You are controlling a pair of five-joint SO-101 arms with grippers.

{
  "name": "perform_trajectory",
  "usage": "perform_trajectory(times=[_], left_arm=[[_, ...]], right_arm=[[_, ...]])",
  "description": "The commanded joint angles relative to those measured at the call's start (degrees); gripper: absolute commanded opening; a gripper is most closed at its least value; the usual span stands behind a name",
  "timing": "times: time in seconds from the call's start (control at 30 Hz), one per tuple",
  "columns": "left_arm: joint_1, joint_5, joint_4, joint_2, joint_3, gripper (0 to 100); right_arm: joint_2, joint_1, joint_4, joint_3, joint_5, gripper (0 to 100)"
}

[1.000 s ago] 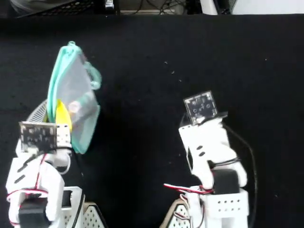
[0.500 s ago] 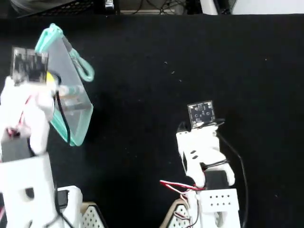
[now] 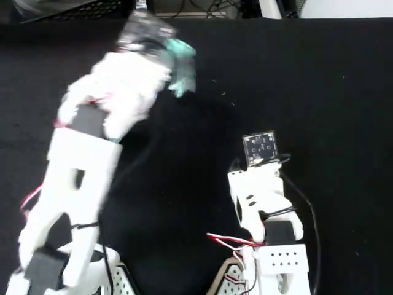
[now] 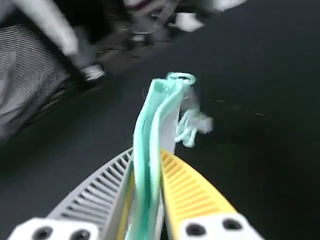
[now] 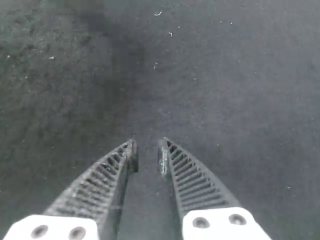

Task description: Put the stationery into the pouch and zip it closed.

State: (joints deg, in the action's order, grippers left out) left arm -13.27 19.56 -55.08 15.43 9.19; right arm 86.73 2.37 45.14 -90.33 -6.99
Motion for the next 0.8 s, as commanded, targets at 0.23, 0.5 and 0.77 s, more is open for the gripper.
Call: perform_trajectory(times=[0.23, 0.5, 0.77], left_arm=[[-5.4, -1.1, 1.1, -5.5, 0.5, 7], [-5.6, -1.1, 1.2, -5.9, -0.7, 33], [-0.3, -1.1, -9.4, -1.8, -11.8, 31]], right_arm=[[0.6, -4.6, -1.2, 0.4, 1.1, 8.5], [0.6, -4.6, -1.2, 0.2, 1.1, 1.7], [0.6, -4.6, -1.2, 0.2, 1.1, 2.5]])
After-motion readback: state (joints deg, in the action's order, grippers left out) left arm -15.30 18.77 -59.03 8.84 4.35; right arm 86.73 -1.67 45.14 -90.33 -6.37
